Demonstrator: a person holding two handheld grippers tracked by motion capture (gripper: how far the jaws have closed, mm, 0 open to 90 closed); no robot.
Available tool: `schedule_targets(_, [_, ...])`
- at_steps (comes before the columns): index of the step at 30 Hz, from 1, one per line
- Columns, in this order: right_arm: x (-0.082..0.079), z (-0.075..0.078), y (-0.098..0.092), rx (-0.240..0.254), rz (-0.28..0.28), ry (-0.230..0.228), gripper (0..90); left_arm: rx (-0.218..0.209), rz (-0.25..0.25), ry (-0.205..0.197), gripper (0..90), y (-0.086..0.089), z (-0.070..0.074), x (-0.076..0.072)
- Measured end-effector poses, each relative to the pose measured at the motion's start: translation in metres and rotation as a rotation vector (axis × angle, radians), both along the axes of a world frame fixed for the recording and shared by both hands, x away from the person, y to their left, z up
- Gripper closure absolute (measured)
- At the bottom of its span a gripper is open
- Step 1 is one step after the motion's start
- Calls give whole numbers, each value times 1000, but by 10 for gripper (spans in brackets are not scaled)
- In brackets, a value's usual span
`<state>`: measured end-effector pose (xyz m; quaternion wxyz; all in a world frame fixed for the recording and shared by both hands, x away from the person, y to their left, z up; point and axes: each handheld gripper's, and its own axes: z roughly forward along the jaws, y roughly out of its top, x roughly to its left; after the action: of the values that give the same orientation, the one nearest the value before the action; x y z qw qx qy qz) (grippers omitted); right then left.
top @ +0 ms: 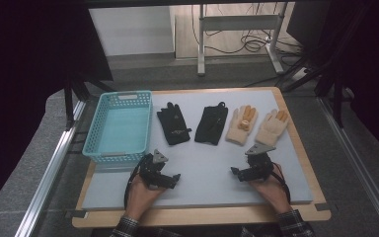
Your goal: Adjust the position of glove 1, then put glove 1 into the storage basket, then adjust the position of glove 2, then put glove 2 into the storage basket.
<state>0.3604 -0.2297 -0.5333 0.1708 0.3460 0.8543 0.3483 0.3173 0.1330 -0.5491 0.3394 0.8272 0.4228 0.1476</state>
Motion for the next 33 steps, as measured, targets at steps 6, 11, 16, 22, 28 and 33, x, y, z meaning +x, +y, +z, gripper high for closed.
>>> schedule_targets(6, [0,0,0,2,-1,3,96,0,0,-2,0,0,0,0])
schedule_targets(11, [0,0,0,1,-2,2,93,0,0,-2,0,0,0,0])
schedule_targets(16, [0,0,0,-2,4,4,81,-1,2,-2,0,0,0,0])
schedule_targets(22, [0,0,0,0,5,6,85,0,0,-3,0,0,0,0])
schedule_targets(28, [-2,1,0,1,10,-12,116,0,0,-4,0,0,0,0])
schedule_targets(33, [-2,1,0,5,1,-13,117,0,0,-5,0,0,0,0])
